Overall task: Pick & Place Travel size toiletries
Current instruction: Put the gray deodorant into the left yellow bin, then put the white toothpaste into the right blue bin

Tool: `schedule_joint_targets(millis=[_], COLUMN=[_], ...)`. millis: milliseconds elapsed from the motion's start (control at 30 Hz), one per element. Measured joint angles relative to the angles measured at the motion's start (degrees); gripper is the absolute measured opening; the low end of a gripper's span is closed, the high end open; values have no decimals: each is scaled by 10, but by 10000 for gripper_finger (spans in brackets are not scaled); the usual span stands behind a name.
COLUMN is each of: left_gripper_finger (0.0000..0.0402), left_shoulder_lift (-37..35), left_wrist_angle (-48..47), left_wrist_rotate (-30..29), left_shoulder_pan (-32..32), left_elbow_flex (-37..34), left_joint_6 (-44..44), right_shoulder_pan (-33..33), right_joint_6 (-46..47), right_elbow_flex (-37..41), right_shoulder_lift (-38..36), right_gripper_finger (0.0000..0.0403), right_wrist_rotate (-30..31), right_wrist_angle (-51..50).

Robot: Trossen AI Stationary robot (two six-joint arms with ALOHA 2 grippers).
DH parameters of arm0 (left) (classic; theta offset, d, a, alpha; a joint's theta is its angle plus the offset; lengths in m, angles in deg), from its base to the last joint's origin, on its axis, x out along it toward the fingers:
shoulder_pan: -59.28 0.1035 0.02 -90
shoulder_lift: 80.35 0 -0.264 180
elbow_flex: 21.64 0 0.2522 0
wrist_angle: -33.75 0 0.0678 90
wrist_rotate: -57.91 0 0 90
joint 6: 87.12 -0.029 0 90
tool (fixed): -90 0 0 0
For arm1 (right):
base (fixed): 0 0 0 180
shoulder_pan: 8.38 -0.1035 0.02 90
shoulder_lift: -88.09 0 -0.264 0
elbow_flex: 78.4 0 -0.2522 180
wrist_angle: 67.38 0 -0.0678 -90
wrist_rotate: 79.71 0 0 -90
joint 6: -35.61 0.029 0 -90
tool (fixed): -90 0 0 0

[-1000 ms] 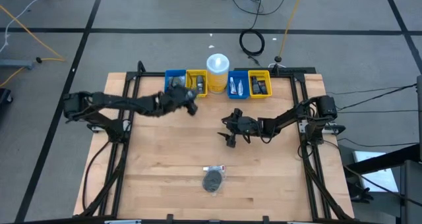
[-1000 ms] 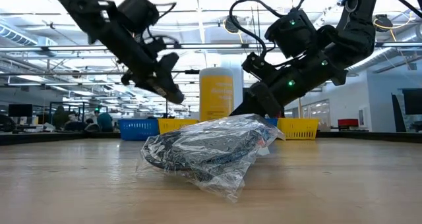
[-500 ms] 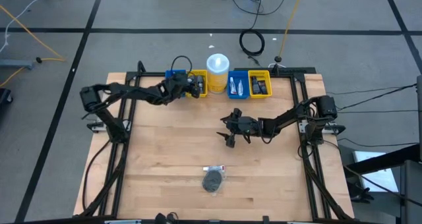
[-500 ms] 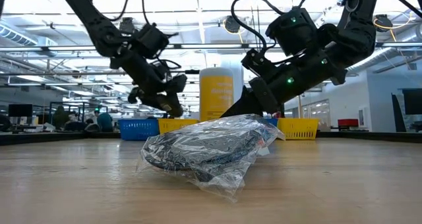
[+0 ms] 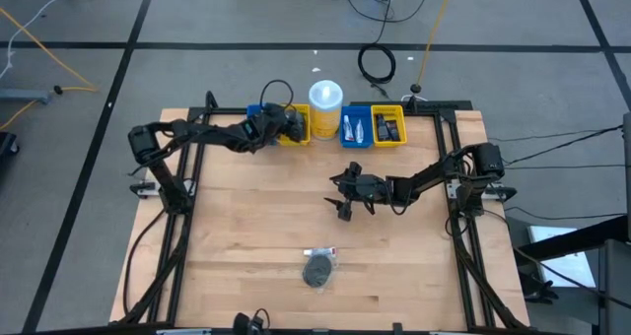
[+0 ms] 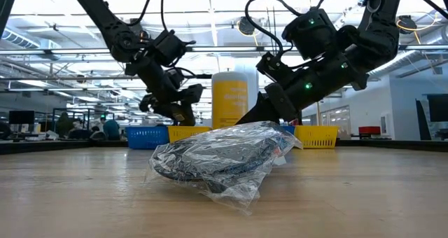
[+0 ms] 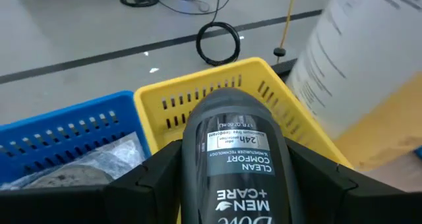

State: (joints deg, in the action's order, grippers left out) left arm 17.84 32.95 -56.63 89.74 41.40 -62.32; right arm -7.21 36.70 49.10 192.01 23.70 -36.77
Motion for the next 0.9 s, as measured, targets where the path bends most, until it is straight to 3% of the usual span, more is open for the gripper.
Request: schedule_joint_targets(millis=[233, 633, 900], left_gripper_finger=[227, 297, 289], left_shoulder_lift=[0, -3, -100], left_wrist_angle=[-13, 1, -64], left_wrist_rotate=[1, 22, 83], left_shoulder_pan=[10, 12, -12], left_elbow_flex=[0, 0, 0], left_joint_6=[13, -7, -77], right_shoulder_pan=[0, 0, -2], right_joint_6=[2, 8, 13], right_elbow_flex=[0, 0, 0], right_shoulder_lift=[0, 0, 0], right_gripper_finger=[311, 311, 311], right_wrist_rotate=[0, 0, -13], right_wrist_angle=[0, 4, -3])
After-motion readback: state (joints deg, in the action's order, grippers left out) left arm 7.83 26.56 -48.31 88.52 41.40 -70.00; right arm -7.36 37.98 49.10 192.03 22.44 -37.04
